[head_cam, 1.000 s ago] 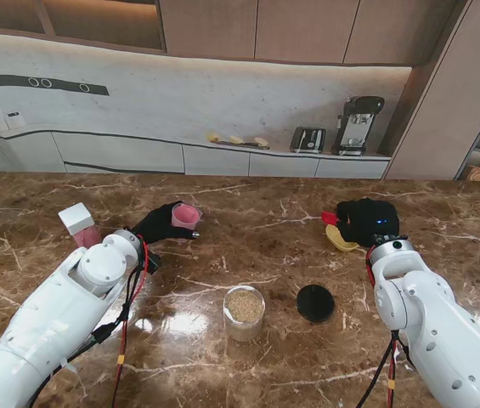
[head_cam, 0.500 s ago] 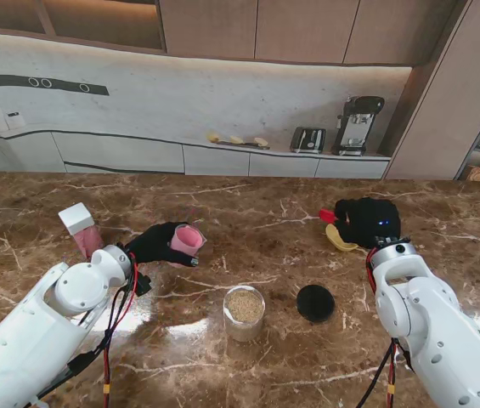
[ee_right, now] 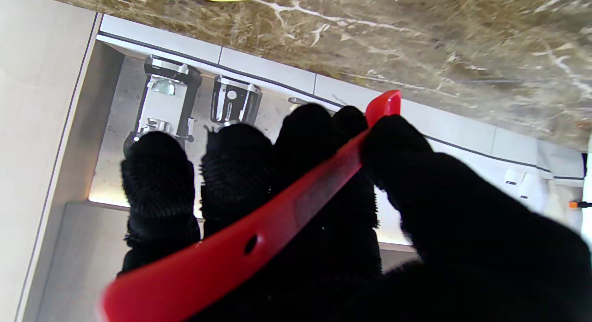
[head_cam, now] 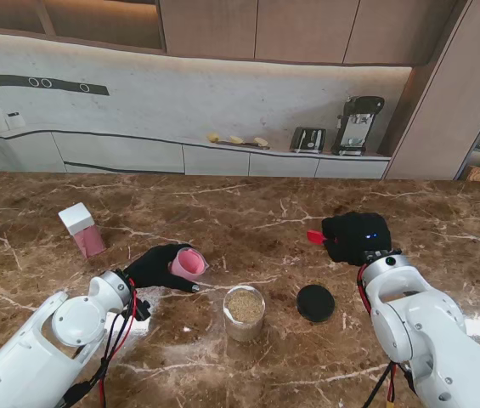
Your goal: Measure grain into the airtight container
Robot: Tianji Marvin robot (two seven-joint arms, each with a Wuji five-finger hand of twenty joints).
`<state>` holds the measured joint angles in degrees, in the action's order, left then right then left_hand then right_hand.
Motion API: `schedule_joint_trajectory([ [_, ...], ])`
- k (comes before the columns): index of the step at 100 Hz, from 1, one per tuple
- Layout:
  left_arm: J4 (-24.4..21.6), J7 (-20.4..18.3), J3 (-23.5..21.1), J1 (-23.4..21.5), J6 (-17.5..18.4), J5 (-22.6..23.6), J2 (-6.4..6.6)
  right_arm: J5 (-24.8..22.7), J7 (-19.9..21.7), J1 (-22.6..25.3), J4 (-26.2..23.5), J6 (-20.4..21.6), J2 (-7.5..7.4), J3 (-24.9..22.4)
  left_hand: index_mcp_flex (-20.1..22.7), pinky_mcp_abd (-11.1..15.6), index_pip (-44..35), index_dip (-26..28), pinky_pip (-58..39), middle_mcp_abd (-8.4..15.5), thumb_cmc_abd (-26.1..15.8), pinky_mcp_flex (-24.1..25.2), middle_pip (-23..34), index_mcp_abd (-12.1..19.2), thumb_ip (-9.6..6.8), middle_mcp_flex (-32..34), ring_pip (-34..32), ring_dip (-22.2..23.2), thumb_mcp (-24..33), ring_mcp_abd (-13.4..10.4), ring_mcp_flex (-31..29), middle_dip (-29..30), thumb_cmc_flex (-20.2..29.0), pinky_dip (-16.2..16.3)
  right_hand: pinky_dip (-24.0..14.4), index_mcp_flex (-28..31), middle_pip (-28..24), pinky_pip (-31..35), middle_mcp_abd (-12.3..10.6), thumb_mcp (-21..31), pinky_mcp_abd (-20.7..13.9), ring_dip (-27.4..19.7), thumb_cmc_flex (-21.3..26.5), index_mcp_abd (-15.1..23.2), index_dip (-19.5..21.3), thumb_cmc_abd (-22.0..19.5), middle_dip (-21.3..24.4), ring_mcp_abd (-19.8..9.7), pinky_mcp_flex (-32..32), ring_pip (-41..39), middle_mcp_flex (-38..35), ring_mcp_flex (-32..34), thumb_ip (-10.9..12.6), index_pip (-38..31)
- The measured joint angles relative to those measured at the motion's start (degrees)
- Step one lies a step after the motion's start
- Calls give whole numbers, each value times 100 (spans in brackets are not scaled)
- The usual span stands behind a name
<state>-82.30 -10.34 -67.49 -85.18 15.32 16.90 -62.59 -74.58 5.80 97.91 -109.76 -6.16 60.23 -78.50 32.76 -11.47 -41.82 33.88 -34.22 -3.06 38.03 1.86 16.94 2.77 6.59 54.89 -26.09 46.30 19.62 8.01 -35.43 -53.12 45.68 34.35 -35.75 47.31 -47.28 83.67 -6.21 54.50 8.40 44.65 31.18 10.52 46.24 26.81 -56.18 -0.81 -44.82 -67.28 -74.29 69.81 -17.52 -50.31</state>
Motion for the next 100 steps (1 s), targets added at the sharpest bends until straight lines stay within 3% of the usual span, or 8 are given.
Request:
schedule_joint_trajectory([
  [27, -16, 273, 16, -146, 235, 123, -10, 3, 649, 140, -408, -41, -31, 309, 4, -47, -29, -138, -5, -18, 0, 0, 61, -48, -1, 1, -1, 1, 0, 4, 0, -60, 0, -11, -207, 68, 16, 275, 0, 1, 0, 153, 7, -65, -33, 60, 0, 0, -216, -270, -169, 303, 0, 5],
  [37, -24, 298, 10, -185, 288, 132, -13, 293, 881, 168, -502, -54, -31, 358, 4, -49, -30, -140, -5, -19, 0, 5, 66, -50, -1, 1, -1, 1, 0, 4, 0, -62, 0, -11, -282, 123, 42, 352, 0, 2, 0, 290, 47, -132, -94, 64, 0, 7, -253, -370, -202, 303, 0, 9],
  [46, -50, 305, -11, -227, 326, 137, -14, 594, 1388, 170, -631, 22, -43, 358, 4, -50, -36, -145, -6, -20, 0, 7, 98, -82, -1, 1, -1, 2, 0, 4, 0, -62, 0, -12, -354, 125, 43, 432, 3, 2, 2, 359, 67, -192, -98, 65, 0, 10, -305, -495, -224, 303, 0, 9],
  [62, -218, 311, -138, -377, 348, 172, -16, 242, 1698, 164, -829, 124, -89, 441, 6, -54, -40, -158, -6, -25, 0, 7, 125, -98, -1, 1, -1, 2, 0, 6, 0, -62, 0, -14, -425, 203, 43, 568, 6, 105, 2, 503, 69, -261, -100, 180, 0, 11, -475, -777, -302, 303, 0, 2],
  [100, -427, 364, -258, -637, 411, 242, -11, 61, 2327, -66, -1120, 87, -135, 1049, 8, -54, -42, -209, -6, -27, 0, 63, 152, -99, -1, 1, -1, 2, 0, 7, 0, -62, 0, -71, -493, 205, -63, 633, 7, 125, 2, 637, 69, -281, -100, 185, -43, 2, -489, -982, -305, 303, 0, -31],
])
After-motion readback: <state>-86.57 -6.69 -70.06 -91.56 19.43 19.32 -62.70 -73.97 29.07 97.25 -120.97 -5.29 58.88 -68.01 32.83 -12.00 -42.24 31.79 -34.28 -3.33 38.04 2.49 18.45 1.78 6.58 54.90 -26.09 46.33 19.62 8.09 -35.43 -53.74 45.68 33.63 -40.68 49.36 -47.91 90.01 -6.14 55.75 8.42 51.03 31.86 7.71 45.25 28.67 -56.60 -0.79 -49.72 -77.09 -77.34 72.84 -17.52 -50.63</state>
